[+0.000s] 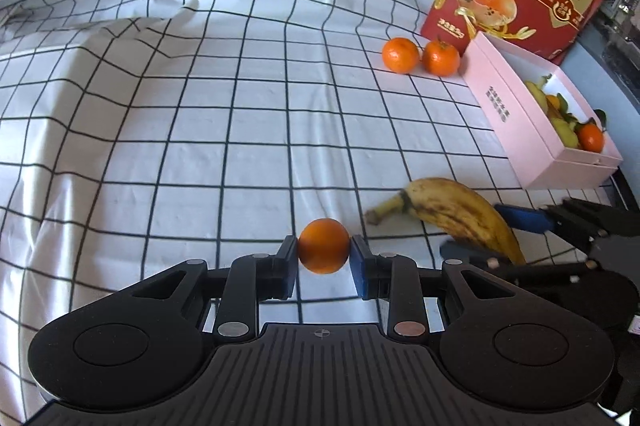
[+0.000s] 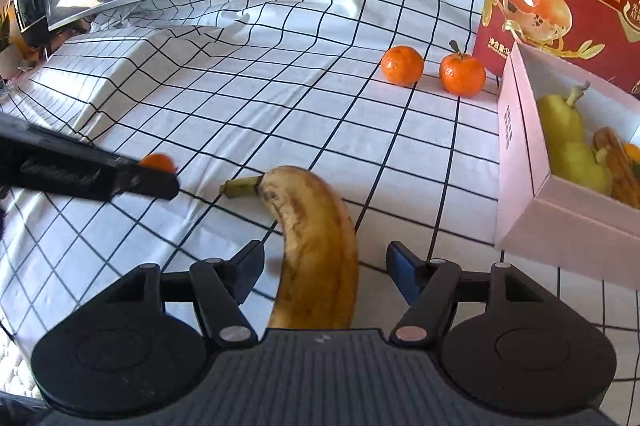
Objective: Organize fruits
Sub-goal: 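Carry the banana into the pink box with the right tool while the left tool holds the mandarin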
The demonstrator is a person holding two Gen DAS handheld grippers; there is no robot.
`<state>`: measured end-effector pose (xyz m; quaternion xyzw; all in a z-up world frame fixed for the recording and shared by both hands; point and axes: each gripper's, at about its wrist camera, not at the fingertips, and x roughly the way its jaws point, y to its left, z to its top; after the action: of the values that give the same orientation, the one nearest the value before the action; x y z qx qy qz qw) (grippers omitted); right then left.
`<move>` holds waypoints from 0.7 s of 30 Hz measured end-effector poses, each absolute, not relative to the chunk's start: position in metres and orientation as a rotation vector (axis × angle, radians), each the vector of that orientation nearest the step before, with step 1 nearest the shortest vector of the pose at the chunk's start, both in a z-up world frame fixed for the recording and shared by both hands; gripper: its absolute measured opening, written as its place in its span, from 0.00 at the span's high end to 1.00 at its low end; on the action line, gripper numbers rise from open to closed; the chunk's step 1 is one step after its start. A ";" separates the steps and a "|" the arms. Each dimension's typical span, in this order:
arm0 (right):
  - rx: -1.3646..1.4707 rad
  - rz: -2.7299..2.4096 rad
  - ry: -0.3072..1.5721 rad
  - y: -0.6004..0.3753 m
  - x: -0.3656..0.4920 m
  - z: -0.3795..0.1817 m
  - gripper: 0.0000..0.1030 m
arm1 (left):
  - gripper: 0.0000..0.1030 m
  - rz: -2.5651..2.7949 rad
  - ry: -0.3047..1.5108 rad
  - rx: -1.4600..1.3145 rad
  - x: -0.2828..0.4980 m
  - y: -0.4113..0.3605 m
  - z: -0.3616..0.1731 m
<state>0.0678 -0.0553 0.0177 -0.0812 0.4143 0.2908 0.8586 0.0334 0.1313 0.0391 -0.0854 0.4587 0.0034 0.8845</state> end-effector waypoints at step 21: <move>0.062 0.493 0.659 -0.170 0.040 0.131 0.66 | 0.69 -0.322 0.803 -0.132 0.049 0.034 0.088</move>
<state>0.0397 -0.1704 0.1312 0.0299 0.3203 0.2394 0.9161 0.0494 0.0340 0.0884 -0.0638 0.3889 -0.1559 0.9057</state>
